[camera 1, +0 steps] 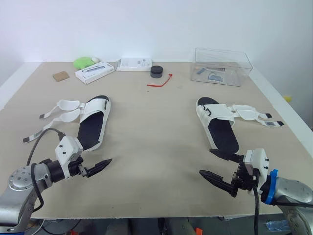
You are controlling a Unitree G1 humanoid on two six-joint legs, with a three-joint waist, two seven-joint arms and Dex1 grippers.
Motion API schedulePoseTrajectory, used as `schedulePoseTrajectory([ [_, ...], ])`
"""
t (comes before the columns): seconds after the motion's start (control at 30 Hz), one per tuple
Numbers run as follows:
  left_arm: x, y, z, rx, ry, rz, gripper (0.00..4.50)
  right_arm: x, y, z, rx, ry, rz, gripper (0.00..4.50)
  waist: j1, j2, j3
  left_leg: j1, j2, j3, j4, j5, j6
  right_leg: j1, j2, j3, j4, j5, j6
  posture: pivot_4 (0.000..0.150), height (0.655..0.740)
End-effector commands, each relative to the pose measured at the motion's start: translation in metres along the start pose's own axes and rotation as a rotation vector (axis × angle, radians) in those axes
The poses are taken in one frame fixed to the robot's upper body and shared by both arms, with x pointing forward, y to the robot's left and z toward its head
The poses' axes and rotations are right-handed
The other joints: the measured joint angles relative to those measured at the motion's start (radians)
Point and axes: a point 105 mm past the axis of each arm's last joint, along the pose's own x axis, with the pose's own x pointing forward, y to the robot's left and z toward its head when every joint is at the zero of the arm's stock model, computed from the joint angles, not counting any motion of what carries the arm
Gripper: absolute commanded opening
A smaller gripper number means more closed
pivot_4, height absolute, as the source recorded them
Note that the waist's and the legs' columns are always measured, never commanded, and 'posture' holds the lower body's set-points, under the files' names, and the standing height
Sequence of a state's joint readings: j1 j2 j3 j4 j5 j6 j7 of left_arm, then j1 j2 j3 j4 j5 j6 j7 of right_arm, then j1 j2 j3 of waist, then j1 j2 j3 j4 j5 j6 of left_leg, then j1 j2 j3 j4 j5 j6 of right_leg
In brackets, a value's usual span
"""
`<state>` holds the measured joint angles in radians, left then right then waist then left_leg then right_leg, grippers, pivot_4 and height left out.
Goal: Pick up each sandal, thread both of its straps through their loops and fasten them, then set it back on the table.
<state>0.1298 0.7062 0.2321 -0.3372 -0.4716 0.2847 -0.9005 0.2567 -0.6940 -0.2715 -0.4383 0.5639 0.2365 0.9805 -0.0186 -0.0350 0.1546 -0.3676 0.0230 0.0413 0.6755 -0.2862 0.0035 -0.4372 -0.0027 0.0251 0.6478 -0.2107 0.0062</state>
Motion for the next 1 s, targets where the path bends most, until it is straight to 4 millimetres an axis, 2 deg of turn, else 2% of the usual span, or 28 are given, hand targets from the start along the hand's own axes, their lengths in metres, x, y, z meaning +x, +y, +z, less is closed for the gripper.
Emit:
schedulePoseTrajectory([
  [0.03,0.003,-0.006,0.016,0.047,-0.045,-0.034,4.4,0.001,-0.001,0.011,-0.043,-0.027,0.004,4.48,0.0,0.0,0.0,0.0,0.0,0.0,0.0,0.0,0.0,0.0,0.0,0.0,0.0,0.0,0.0,0.15,0.74],
  [0.13,0.01,-0.015,0.02,0.054,-0.067,-0.074,4.4,0.003,-0.003,0.014,-0.044,-0.037,-0.014,4.48,0.0,0.0,0.0,0.0,0.0,0.0,0.0,0.0,0.0,0.0,0.0,0.0,0.0,0.0,0.0,0.15,0.74],
  [0.5,0.014,-0.024,0.022,0.052,-0.065,-0.141,4.4,0.009,-0.012,0.018,-0.003,-0.059,-0.087,4.48,0.0,0.0,0.0,0.0,0.0,0.0,0.0,0.0,0.0,0.0,0.0,0.0,0.0,0.0,0.0,0.15,0.74],
  [0.67,0.025,-0.046,0.041,0.026,-0.116,-0.285,4.4,0.016,-0.038,0.029,0.073,-0.069,-0.27,4.48,-0.001,0.0,0.0,0.0,0.0,0.001,0.0,0.0,0.0,0.0,0.0,0.001,0.0,0.001,0.001,0.15,0.74],
  [0.77,0.038,-0.072,0.061,-0.016,-0.166,-0.479,4.4,0.025,-0.071,0.041,0.132,-0.09,-0.447,4.48,-0.002,0.0,0.0,0.0,0.0,0.001,0.001,0.0,0.0,0.0,0.001,0.001,0.0,0.002,0.001,0.15,0.74],
  [0.8,0.04,-0.076,0.064,-0.022,-0.168,-0.511,4.4,0.028,-0.076,0.043,0.143,-0.089,-0.478,4.48,-0.002,0.0,0.0,-0.001,-0.001,0.001,0.002,0.001,-0.001,-0.001,0.001,0.002,0.0,0.003,0.001,0.15,0.74],
  [1.0,0.053,-0.089,0.074,0.015,-0.176,-0.618,4.4,0.04,-0.099,0.036,0.207,-0.015,-0.614,4.48,-0.002,0.0,0.0,-0.003,-0.001,0.001,0.001,0.001,0.0,-0.002,0.003,0.003,0.0,0.002,0.0,0.15,0.74],
])
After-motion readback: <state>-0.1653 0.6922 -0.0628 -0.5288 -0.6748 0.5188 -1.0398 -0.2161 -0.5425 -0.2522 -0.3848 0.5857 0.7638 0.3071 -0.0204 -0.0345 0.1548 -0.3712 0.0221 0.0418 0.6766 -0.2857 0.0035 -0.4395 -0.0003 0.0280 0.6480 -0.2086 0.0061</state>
